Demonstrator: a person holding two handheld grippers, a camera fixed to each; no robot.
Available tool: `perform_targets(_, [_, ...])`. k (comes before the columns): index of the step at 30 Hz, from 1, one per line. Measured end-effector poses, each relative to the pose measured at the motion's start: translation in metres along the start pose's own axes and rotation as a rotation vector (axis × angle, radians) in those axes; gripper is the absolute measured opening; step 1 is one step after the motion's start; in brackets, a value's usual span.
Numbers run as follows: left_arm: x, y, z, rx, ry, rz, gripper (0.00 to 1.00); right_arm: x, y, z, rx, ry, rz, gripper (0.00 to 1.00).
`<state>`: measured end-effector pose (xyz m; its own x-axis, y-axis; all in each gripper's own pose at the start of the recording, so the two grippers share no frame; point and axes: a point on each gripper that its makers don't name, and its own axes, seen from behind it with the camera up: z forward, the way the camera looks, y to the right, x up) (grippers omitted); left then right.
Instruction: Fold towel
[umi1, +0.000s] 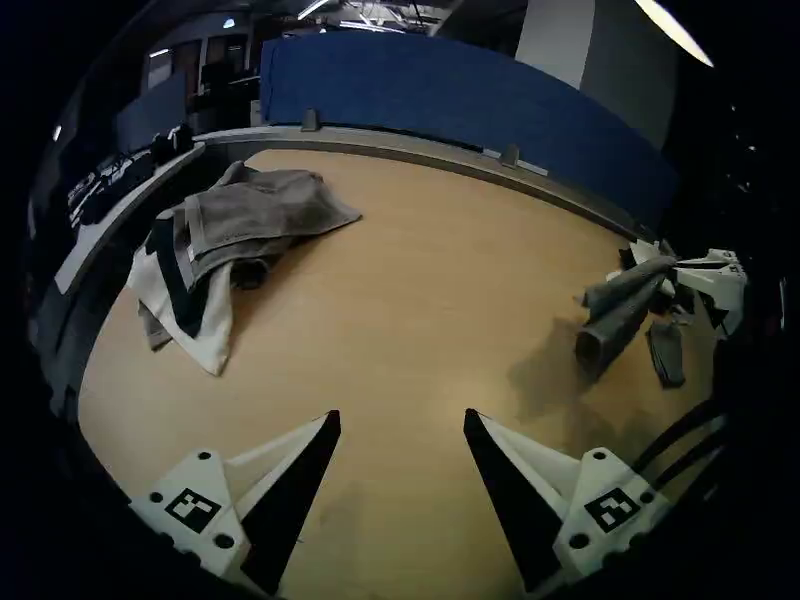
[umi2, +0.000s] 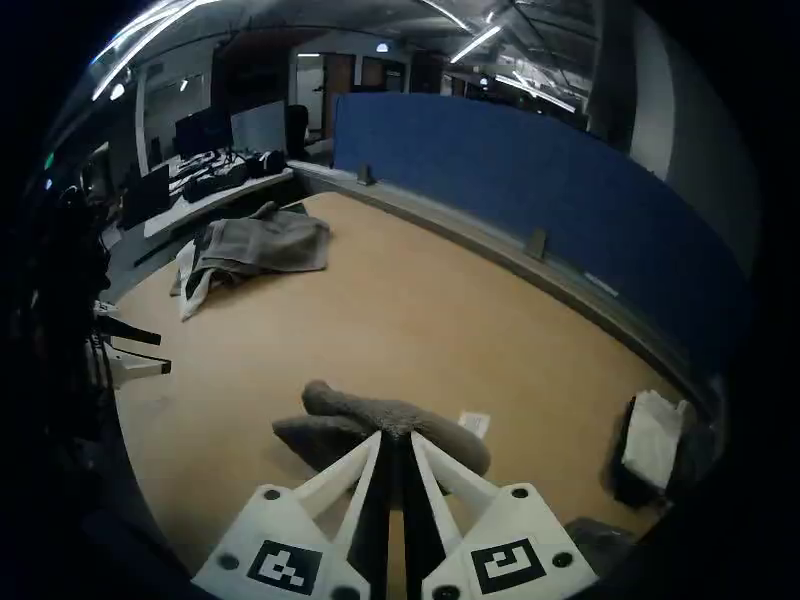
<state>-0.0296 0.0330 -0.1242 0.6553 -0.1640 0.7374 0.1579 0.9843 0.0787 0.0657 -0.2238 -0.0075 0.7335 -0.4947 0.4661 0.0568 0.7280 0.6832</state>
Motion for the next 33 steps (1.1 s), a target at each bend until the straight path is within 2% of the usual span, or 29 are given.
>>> perform_targets(6, [0.004, 0.009, -0.004, -0.016, 0.007, 0.001, 0.92, 0.004, 0.007, -0.016, -0.008, 0.018, 0.007, 0.05])
perform_targets(14, [0.005, 0.015, -0.007, -0.022, 0.016, 0.017, 0.92, 0.004, 0.008, -0.031, -0.004, 0.035, 0.020, 0.05])
perform_targets(20, [0.006, 0.020, -0.010, -0.029, 0.017, 0.017, 0.92, 0.002, 0.017, -0.043, -0.012, 0.043, 0.034, 0.05])
perform_targets(25, [0.005, 0.026, -0.011, -0.037, 0.017, 0.026, 0.92, -0.004, 0.034, -0.055, -0.027, 0.042, 0.050, 0.05])
perform_targets(33, [0.001, 0.035, -0.010, -0.043, 0.012, 0.045, 0.92, -0.018, 0.075, -0.076, -0.077, 0.024, 0.056, 0.05])
